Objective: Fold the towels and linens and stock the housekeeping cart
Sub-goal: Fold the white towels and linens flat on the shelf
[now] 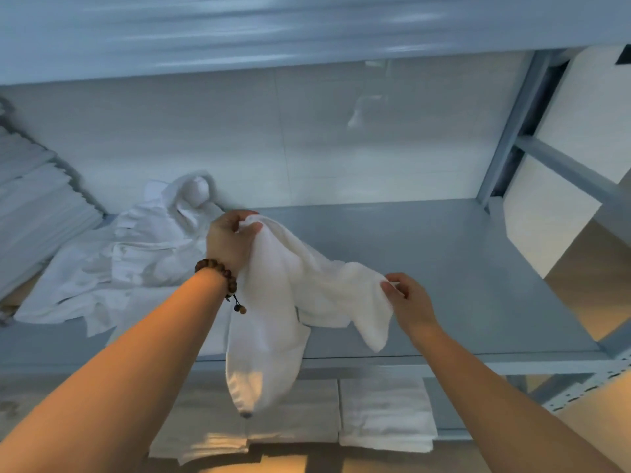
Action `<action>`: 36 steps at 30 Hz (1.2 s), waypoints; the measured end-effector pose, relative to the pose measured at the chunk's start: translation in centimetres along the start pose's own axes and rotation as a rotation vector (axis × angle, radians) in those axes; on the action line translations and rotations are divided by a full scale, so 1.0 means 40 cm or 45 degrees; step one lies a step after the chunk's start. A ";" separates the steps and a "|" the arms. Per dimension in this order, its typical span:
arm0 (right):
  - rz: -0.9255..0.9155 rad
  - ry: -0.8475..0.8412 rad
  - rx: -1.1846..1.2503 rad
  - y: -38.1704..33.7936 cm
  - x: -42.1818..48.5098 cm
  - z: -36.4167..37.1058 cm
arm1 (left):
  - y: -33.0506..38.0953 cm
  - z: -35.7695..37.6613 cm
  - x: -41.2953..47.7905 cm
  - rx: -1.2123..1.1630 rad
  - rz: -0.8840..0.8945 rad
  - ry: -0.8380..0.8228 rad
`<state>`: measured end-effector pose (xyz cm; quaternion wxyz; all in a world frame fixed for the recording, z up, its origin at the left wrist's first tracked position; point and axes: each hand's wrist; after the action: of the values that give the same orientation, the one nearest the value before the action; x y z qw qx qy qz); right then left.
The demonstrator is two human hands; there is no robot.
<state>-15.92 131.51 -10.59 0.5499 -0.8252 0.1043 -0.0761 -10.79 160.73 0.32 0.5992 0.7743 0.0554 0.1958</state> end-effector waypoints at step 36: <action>-0.660 -0.298 -0.158 -0.370 -0.096 0.108 | 0.067 -0.010 -0.200 -0.367 -0.294 -0.395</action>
<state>-17.28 141.87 1.39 0.4688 -0.8596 -0.1698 -0.1118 -18.66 157.78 1.07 0.7234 0.6900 0.0222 0.0106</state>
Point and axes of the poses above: each hand's wrist, its own x-axis towards the middle knuckle, its own z-axis out of the palm, y = z × x, and after that the axes turned 5 degrees about -x, right-handed
